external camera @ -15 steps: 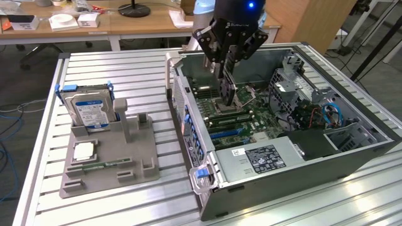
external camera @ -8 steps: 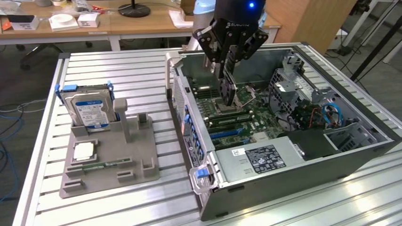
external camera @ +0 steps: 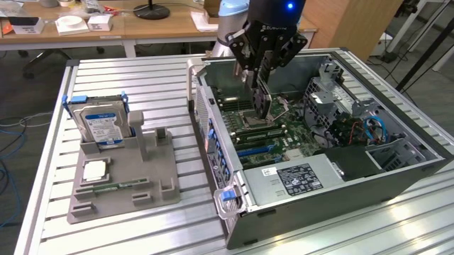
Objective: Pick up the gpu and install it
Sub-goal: 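Pick up the gpu and move the gpu toward the slot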
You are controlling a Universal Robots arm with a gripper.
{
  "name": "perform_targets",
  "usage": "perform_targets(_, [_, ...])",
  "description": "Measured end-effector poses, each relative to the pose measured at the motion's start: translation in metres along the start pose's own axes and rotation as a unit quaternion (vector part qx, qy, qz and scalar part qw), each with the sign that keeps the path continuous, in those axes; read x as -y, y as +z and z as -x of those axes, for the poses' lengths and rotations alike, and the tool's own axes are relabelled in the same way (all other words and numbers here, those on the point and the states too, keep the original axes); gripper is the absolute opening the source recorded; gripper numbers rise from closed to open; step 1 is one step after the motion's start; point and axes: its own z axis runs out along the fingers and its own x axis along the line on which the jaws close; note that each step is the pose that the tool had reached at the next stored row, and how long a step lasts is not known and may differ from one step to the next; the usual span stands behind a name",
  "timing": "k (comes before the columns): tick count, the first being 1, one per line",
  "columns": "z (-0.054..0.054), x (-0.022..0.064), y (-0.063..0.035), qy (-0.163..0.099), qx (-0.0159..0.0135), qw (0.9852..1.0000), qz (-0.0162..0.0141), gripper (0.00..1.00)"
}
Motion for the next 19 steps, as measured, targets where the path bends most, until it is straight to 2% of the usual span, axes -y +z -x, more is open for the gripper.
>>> perform_targets(19, [0.035,-0.0012,0.0008,0.0,0.0,1.0,0.0,0.26])
